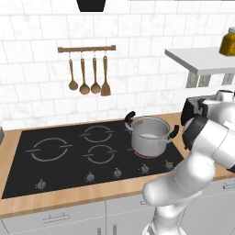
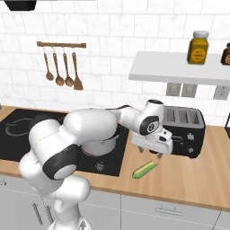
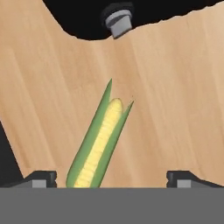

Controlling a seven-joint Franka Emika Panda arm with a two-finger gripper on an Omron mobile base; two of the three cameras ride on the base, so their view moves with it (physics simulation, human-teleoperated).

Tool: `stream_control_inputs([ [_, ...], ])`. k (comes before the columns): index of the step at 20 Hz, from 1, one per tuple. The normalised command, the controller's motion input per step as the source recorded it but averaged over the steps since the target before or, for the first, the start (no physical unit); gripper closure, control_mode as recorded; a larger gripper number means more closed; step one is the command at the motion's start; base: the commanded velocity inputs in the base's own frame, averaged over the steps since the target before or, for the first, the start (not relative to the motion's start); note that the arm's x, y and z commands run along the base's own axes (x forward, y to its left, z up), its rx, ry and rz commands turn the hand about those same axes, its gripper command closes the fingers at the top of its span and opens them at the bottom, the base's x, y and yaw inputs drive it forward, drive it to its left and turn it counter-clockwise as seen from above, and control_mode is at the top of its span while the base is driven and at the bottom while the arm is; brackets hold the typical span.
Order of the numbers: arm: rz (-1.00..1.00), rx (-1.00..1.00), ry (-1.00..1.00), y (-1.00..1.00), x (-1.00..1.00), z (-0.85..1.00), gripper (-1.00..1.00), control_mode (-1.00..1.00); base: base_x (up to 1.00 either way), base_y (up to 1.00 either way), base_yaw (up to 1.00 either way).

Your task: Put the corn and garlic in the pot. Retrieve the spatula and lightly stir the vegetables in the pot.

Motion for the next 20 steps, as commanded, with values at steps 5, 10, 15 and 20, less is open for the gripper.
stream_control_inputs([
  [5,0.00,0.10,0.08,-0.05,0.14,-0.50,-1.00,-1.00,0.00,0.00,0.00],
  [10,0.00,0.10,0.08,0.00,0.13,-0.43,-1.00,-1.00,0.00,0.00,0.00],
  [15,-0.03,0.07,0.08,0.00,0.00,-0.39,-1.00,-1.00,0.00,0.00,0.00],
  [20,-0.03,0.05,0.06,0.01,0.00,-0.29,-1.00,-1.00,0.00,0.00,0.00],
])
